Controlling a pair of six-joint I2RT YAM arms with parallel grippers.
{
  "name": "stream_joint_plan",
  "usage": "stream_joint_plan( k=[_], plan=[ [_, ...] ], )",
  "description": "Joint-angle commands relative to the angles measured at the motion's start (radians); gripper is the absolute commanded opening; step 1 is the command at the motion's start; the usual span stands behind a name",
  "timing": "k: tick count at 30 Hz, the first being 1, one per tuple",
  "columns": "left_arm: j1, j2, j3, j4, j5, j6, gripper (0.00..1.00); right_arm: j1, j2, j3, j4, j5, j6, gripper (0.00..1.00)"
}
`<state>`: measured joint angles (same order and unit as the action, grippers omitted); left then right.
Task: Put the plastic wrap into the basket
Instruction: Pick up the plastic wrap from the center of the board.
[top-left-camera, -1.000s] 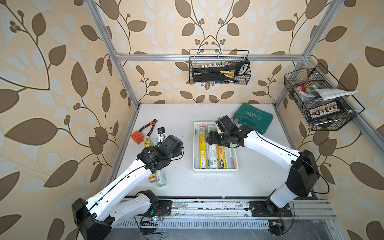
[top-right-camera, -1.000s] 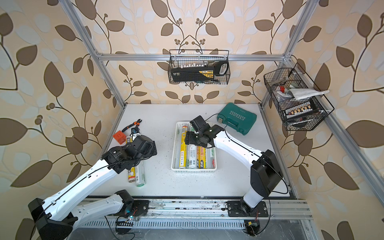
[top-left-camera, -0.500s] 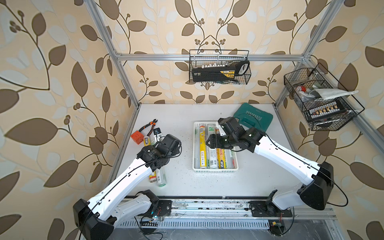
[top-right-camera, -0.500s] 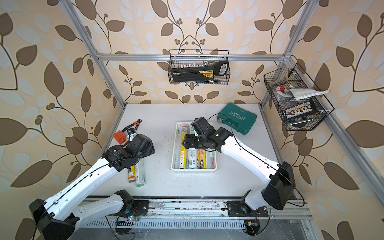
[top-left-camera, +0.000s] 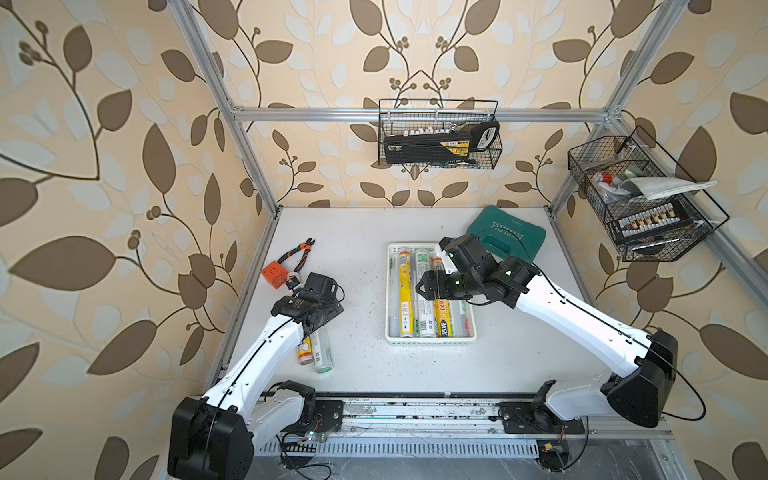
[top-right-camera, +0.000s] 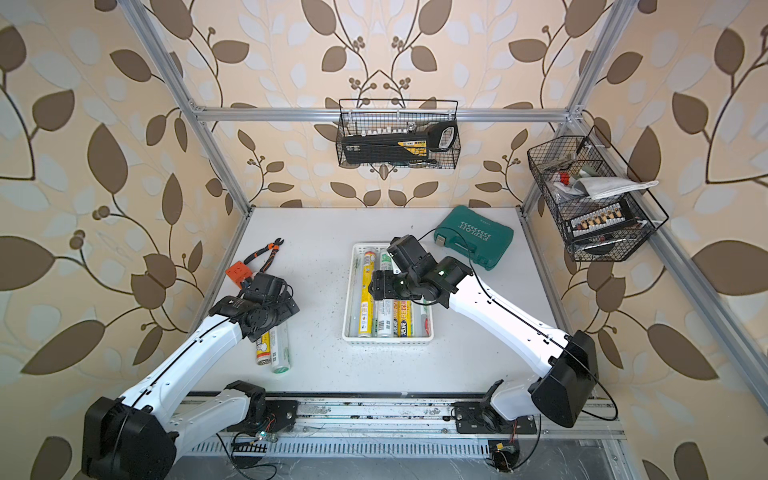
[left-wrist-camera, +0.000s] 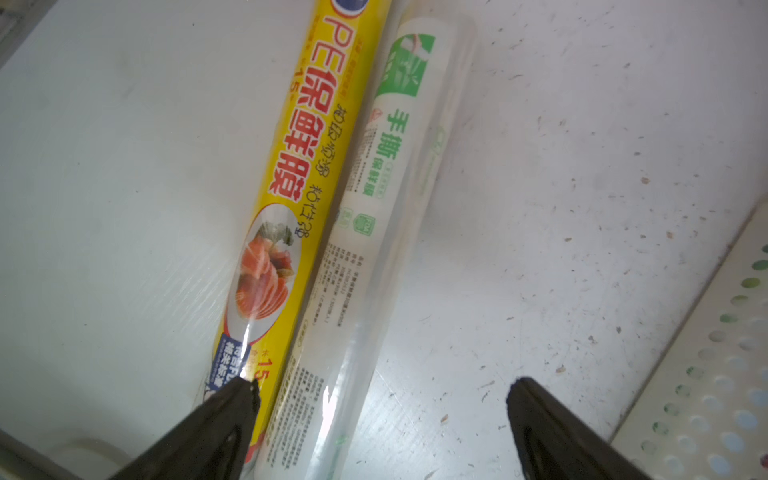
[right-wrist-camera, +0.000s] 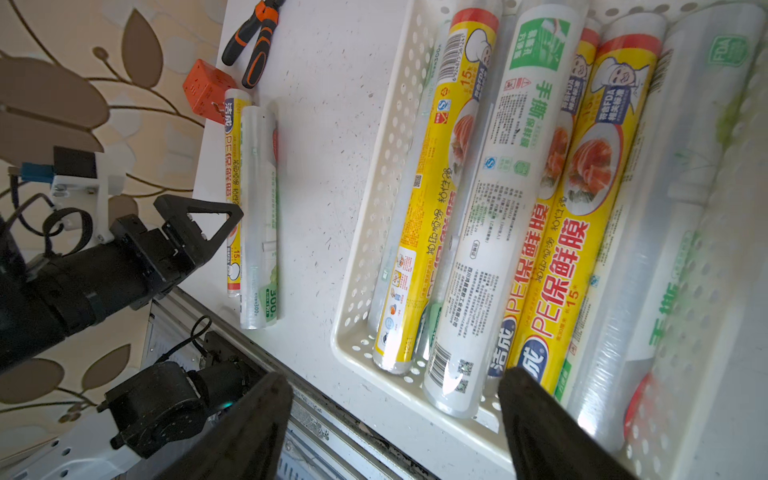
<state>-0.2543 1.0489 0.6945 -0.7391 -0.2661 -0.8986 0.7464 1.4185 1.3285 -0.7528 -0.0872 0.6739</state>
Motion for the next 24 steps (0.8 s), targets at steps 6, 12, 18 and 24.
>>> stream_joint_plan(
  k=[6, 12, 18, 24],
  plan=[
    [0.058, 0.062, -0.044, 0.092, 0.098, 0.015, 0.99, 0.005, -0.017, -0.025, -0.029, 0.007, -0.032, 0.83],
    [0.059, 0.08, -0.045, 0.117, 0.135, 0.043, 0.99, 0.004, -0.002, -0.026, -0.032, 0.012, -0.031, 0.83],
    [0.059, 0.128, -0.055, 0.156, 0.145, 0.063, 0.99, 0.004, 0.011, -0.022, -0.036, 0.018, -0.032, 0.83],
    [0.059, 0.186, -0.052, 0.169, 0.15, 0.068, 0.99, 0.004, 0.016, -0.017, -0.04, 0.02, -0.032, 0.83]
  ],
)
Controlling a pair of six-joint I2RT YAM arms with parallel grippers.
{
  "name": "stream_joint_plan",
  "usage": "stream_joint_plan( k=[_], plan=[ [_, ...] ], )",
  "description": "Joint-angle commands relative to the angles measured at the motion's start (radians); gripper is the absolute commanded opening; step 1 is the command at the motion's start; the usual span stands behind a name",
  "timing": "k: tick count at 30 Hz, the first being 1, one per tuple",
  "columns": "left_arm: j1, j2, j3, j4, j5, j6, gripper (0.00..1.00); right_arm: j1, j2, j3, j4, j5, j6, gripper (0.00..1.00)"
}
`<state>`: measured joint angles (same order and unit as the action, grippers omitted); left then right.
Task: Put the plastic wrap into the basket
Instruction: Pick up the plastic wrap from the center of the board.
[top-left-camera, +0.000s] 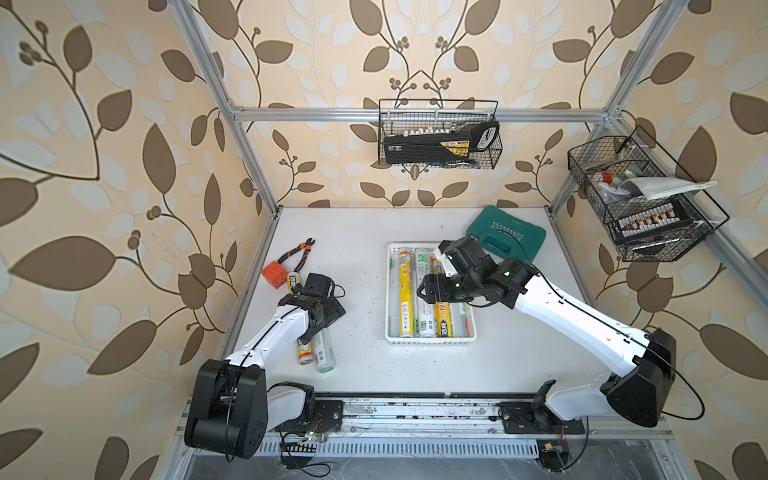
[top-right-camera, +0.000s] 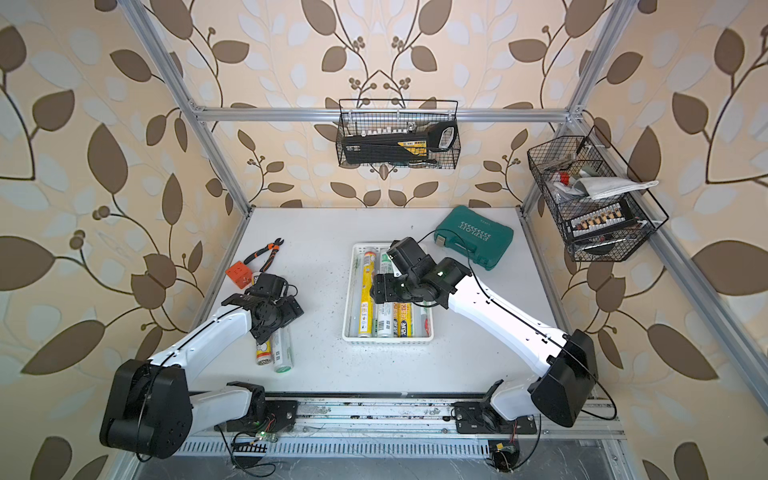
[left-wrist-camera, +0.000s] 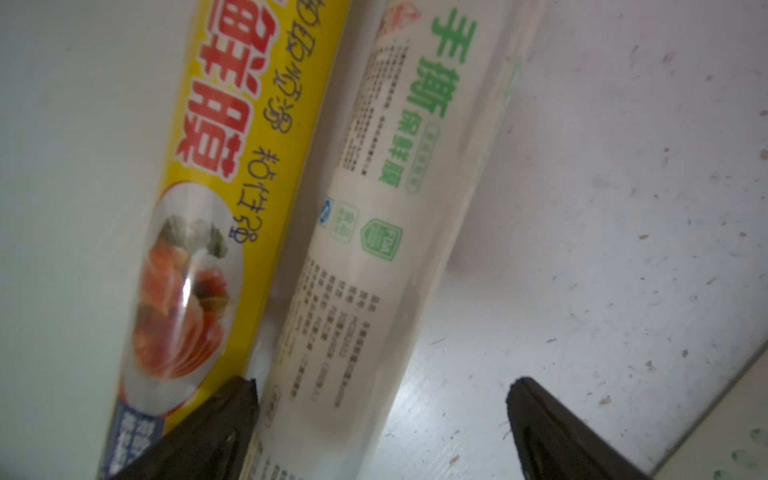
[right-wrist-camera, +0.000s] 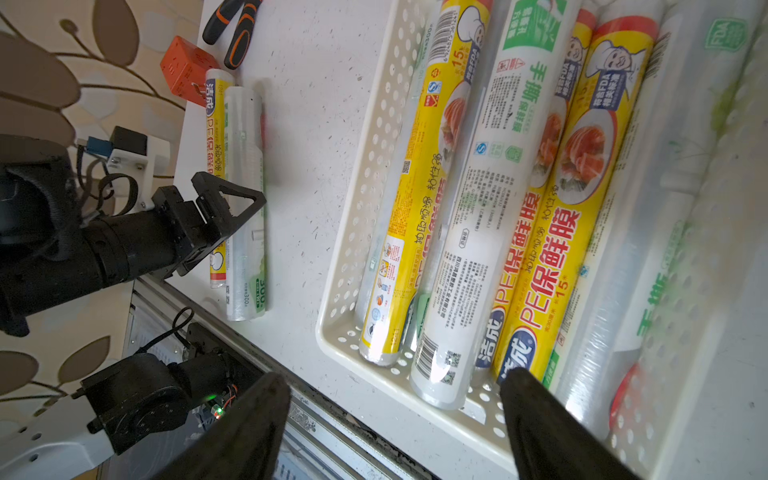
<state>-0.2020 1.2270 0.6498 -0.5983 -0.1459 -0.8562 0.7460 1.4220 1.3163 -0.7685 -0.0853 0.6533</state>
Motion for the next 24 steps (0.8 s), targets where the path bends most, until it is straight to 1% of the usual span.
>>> stream_joint_plan(
  k=[1, 4, 7, 14, 18, 21, 24],
  plan=[
    [0.007, 0.009, -0.01, 0.033, 0.035, 0.032, 0.99, 0.005, 0.013, -0.005, -0.025, 0.019, -0.012, 0.83],
    [0.007, 0.012, -0.01, 0.047, 0.048, 0.052, 0.98, 0.005, 0.021, 0.001, -0.028, 0.02, -0.012, 0.83],
    [0.006, 0.025, 0.001, 0.039, 0.036, 0.062, 0.91, 0.006, 0.028, 0.008, -0.032, 0.016, -0.012, 0.83],
    [0.004, 0.104, 0.015, 0.059, 0.064, 0.085, 0.84, 0.006, 0.029, 0.015, -0.038, 0.019, -0.013, 0.83],
    [-0.006, 0.139, 0.03, 0.066, 0.066, 0.098, 0.78, 0.004, 0.026, 0.018, -0.044, 0.024, -0.016, 0.83],
    [-0.014, 0.15, 0.036, 0.067, 0.064, 0.103, 0.71, 0.005, 0.028, 0.017, -0.05, 0.032, -0.02, 0.83],
    [-0.029, 0.153, 0.039, 0.067, 0.06, 0.107, 0.62, 0.005, 0.029, 0.014, -0.057, 0.036, -0.022, 0.83]
  ],
)
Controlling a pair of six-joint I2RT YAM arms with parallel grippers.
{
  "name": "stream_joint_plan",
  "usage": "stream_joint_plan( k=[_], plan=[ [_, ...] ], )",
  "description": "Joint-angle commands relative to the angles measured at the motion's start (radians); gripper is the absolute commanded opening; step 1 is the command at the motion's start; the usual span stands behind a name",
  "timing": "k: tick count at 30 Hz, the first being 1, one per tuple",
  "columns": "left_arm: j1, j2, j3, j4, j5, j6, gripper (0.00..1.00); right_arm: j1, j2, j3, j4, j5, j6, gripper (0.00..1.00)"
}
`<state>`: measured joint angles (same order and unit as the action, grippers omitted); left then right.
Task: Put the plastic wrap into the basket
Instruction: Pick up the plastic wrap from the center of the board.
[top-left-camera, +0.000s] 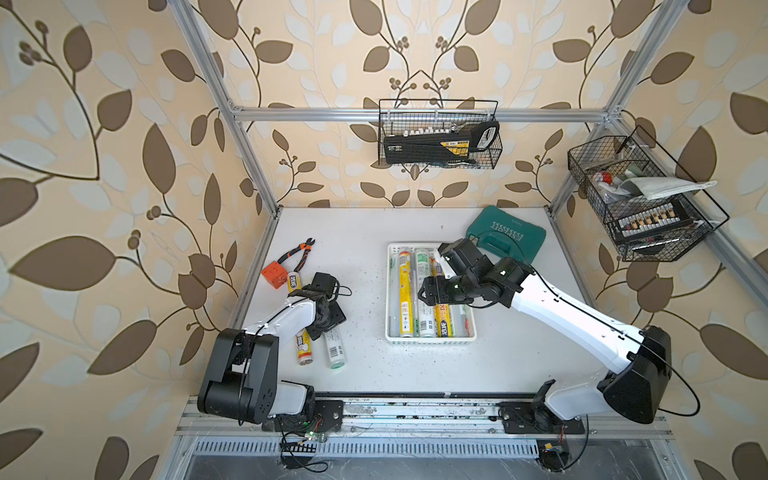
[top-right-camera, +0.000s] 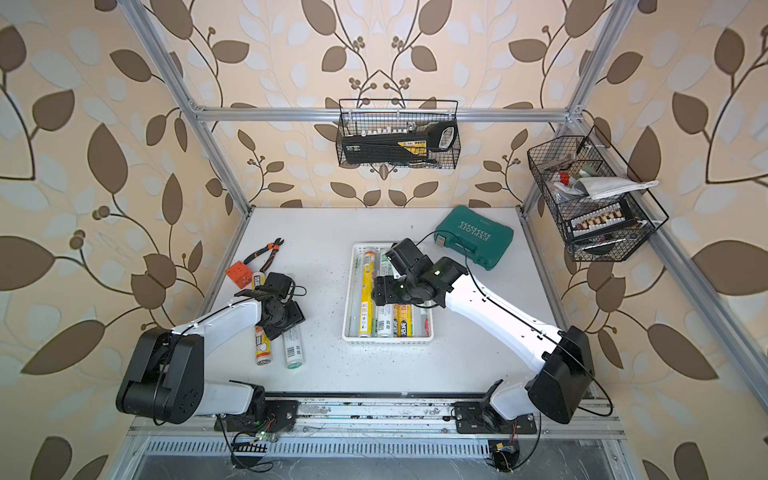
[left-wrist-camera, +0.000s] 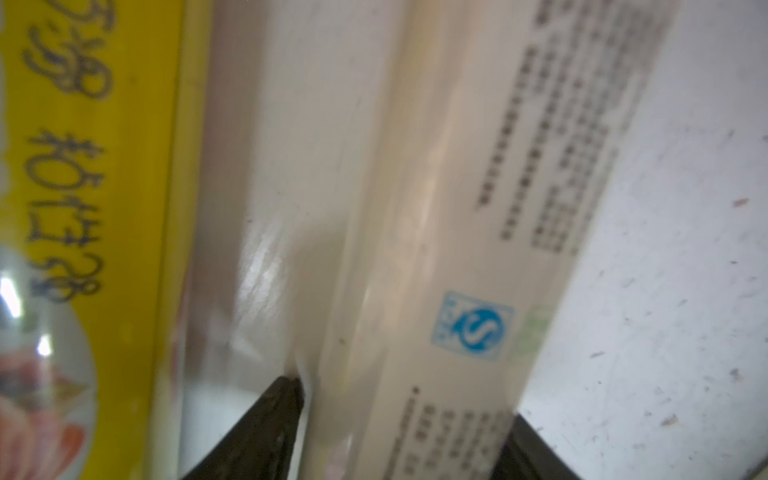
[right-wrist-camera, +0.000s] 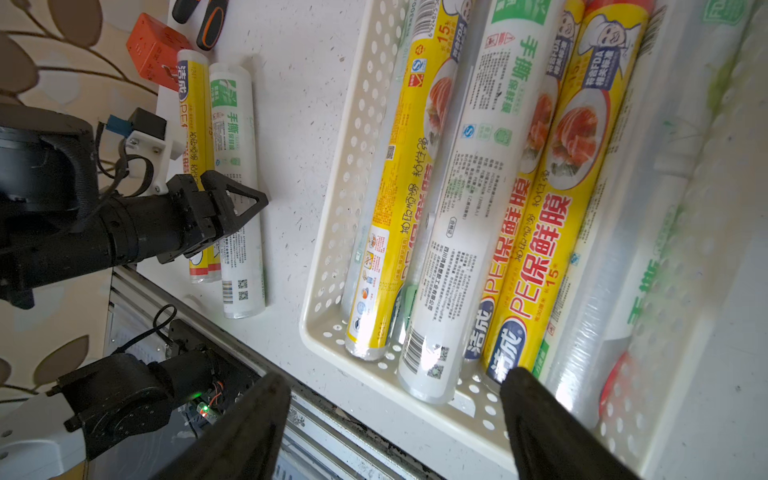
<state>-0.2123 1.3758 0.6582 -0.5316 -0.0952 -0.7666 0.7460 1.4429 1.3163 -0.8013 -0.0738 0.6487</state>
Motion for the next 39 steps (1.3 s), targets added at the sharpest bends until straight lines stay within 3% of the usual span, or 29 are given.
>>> stream_joint_plan(
  k=[1, 13, 18, 28, 39],
  plan=[
    [-0.024, 0.006, 0.031, 0.001, 0.01, 0.019, 0.58, 0.004, 0.009, 0.013, -0.024, 0.026, -0.018, 0.83],
    [-0.128, -0.05, 0.117, -0.118, -0.064, 0.016, 0.41, -0.009, -0.009, -0.003, -0.05, 0.052, -0.047, 0.83],
    [-0.167, -0.104, 0.183, -0.207, -0.091, 0.013, 0.37, -0.076, -0.065, -0.092, -0.012, 0.026, -0.049, 0.83],
    [-0.338, -0.045, 0.574, -0.417, -0.199, -0.021, 0.36, -0.325, -0.189, -0.263, 0.024, -0.07, -0.084, 0.84],
    [-0.583, 0.276, 1.019, -0.455, -0.242, -0.063, 0.37, -0.574, -0.29, -0.376, 0.037, -0.191, -0.142, 0.84]
  ],
)
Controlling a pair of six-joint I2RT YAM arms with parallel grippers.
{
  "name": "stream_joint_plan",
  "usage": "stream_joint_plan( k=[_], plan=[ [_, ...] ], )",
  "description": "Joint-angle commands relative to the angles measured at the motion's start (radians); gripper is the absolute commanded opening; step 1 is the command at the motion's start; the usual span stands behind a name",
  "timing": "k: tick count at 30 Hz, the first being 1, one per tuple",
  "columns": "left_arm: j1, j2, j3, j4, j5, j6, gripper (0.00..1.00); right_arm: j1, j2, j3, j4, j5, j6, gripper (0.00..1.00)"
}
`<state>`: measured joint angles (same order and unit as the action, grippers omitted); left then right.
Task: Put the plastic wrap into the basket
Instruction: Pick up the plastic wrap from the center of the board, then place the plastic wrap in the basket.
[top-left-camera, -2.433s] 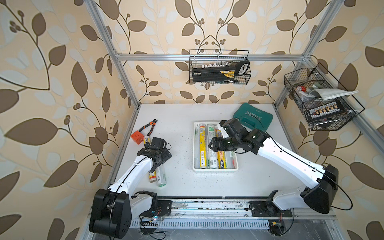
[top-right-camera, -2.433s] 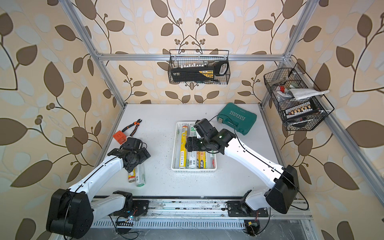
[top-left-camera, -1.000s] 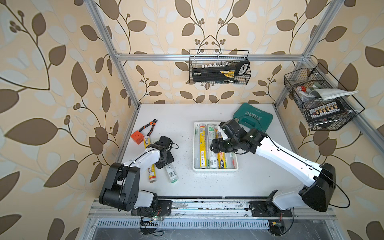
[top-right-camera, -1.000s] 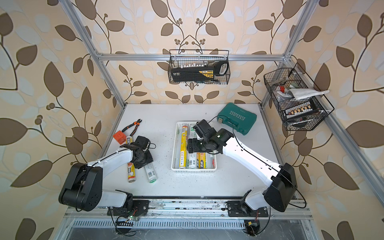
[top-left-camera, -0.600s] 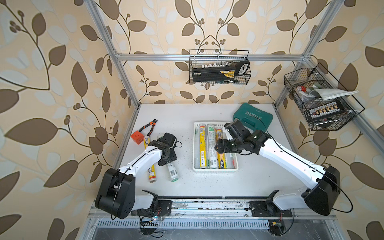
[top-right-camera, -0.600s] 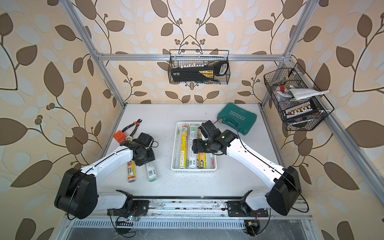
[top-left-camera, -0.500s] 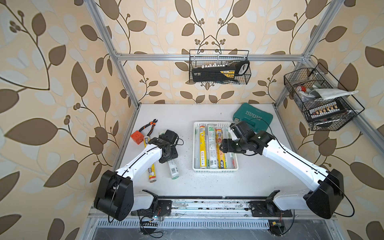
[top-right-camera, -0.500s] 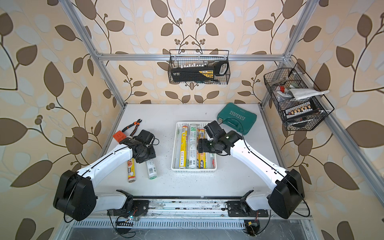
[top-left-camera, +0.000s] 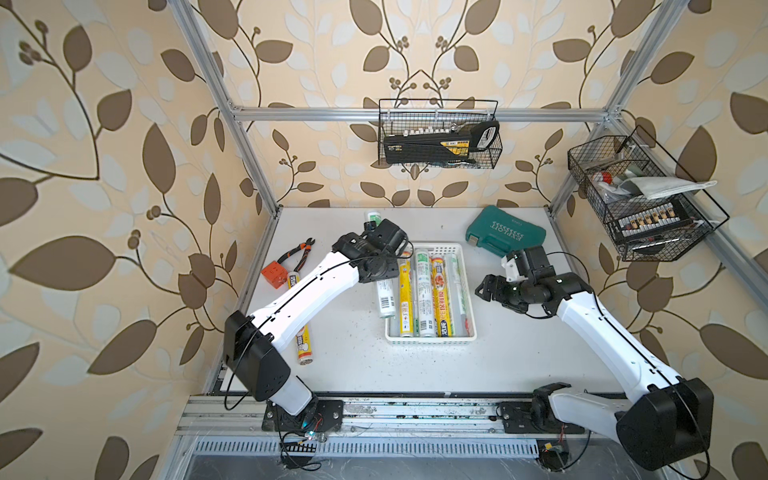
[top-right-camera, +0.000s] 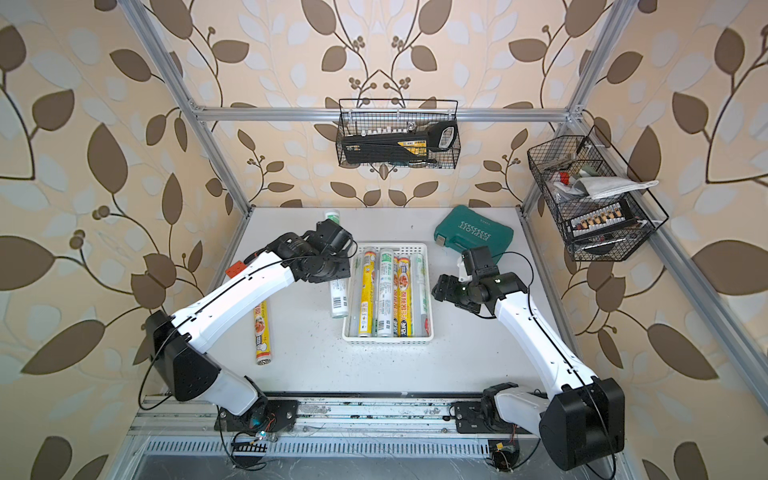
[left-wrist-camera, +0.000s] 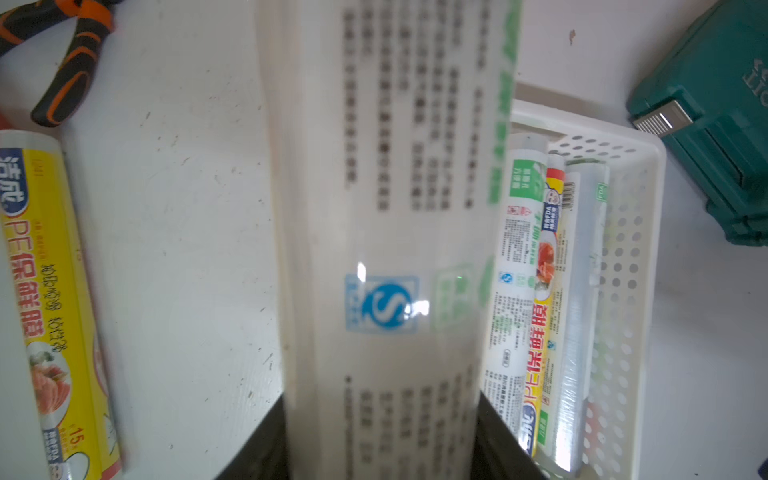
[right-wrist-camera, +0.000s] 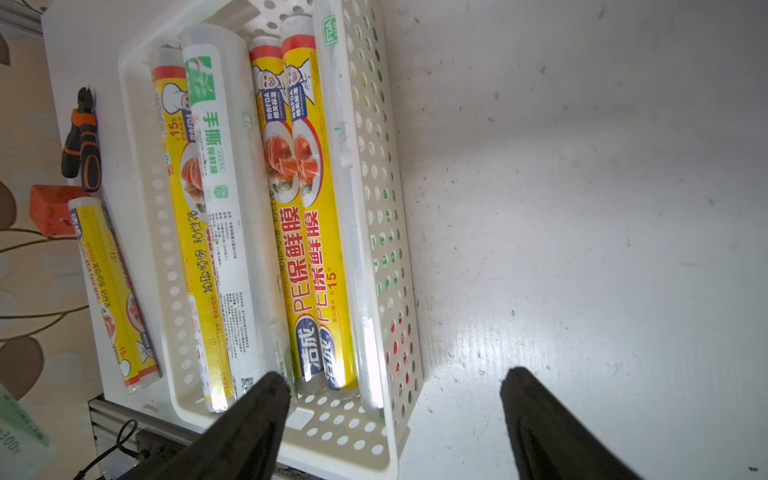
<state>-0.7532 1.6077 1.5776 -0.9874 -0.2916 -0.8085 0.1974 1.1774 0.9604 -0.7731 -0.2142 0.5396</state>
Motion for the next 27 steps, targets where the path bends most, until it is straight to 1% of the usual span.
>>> stream_joint_plan(
  k=[1, 5, 11, 13, 15, 20, 27],
  plan=[
    [-0.061, 0.081, 0.143, -0.001, -0.045, -0.023, 0.37, -0.036, -0.03, -0.026, 0.009, -0.058, -0.036, 0.84],
    [-0.126, 0.222, 0.302, -0.007, -0.03, -0.022, 0.37, -0.066, -0.043, -0.045, 0.01, -0.075, -0.049, 0.84],
    [-0.192, 0.414, 0.53, -0.015, 0.019, -0.016, 0.37, -0.094, -0.053, -0.057, 0.003, -0.091, -0.063, 0.84],
    [-0.203, 0.462, 0.57, -0.018, 0.026, -0.023, 0.37, -0.1, -0.058, -0.059, 0.0, -0.094, -0.066, 0.84],
    [-0.21, 0.498, 0.593, -0.022, 0.031, -0.05, 0.37, -0.104, -0.063, -0.062, -0.001, -0.096, -0.07, 0.84],
    [-0.219, 0.561, 0.596, 0.021, 0.057, -0.075, 0.38, -0.12, -0.065, -0.069, -0.003, -0.102, -0.076, 0.84],
    [-0.218, 0.608, 0.573, 0.059, 0.084, -0.091, 0.39, -0.134, -0.07, -0.071, -0.005, -0.11, -0.085, 0.84]
  ],
)
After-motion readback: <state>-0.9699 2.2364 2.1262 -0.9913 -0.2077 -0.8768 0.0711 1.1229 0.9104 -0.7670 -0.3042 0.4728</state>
